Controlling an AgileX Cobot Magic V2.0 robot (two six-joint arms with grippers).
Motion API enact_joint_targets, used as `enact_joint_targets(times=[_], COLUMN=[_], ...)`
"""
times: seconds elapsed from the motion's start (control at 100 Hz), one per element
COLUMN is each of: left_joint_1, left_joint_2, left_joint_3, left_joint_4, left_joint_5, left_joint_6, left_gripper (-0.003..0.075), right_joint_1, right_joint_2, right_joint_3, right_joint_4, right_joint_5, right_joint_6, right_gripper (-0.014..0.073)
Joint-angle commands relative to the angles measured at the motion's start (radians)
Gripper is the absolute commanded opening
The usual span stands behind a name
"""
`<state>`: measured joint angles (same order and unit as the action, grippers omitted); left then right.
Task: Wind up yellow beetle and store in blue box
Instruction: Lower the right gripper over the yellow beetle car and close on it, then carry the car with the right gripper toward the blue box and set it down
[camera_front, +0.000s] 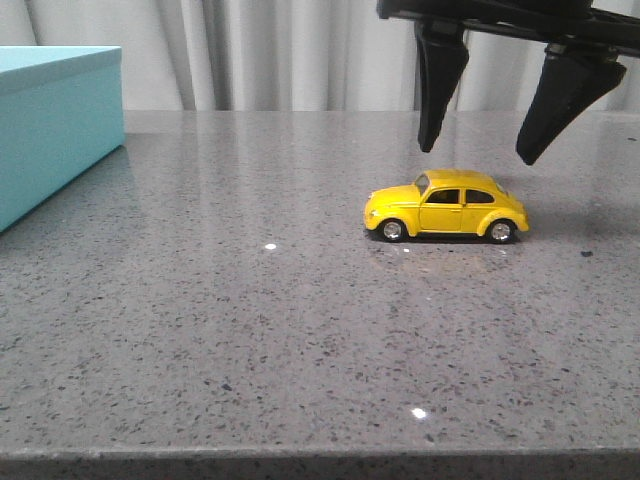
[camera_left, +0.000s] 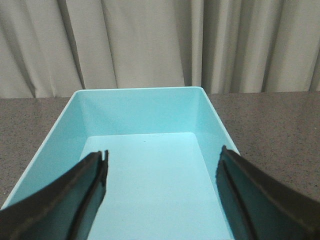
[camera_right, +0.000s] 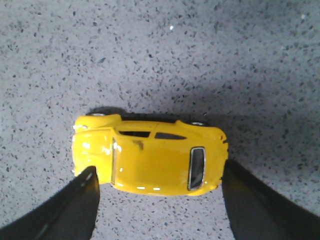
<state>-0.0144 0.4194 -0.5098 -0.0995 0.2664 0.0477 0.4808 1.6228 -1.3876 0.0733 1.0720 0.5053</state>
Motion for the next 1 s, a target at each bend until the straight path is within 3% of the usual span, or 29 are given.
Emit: enact_joint_targets(times=[0.0, 0.52, 0.99], left_joint_1=[-0.005, -0.025, -0.025], left_joint_2=[0.012, 0.012, 0.012], left_joint_3=[-0.037, -0.037, -0.037], left_joint_4=[-0.004, -0.004, -0.004], left_joint_5=[-0.078, -0.078, -0.078], left_joint_6=[0.0, 0.0, 0.0], left_gripper=[0.0458, 0.0456, 0.0456], right_joint_1=[0.001, 0.001, -0.033], right_joint_2=[-0.028, 0.028, 0.028], right_joint_3=[-0.039, -0.038, -0.038], right_joint_4=[-0.012, -0.02, -0.17], right_joint_5=[-0.019, 0.0, 0.114], right_joint_6=[0.016, 0.03, 0.038], right_gripper=[0.0519, 0.0517, 0.0517])
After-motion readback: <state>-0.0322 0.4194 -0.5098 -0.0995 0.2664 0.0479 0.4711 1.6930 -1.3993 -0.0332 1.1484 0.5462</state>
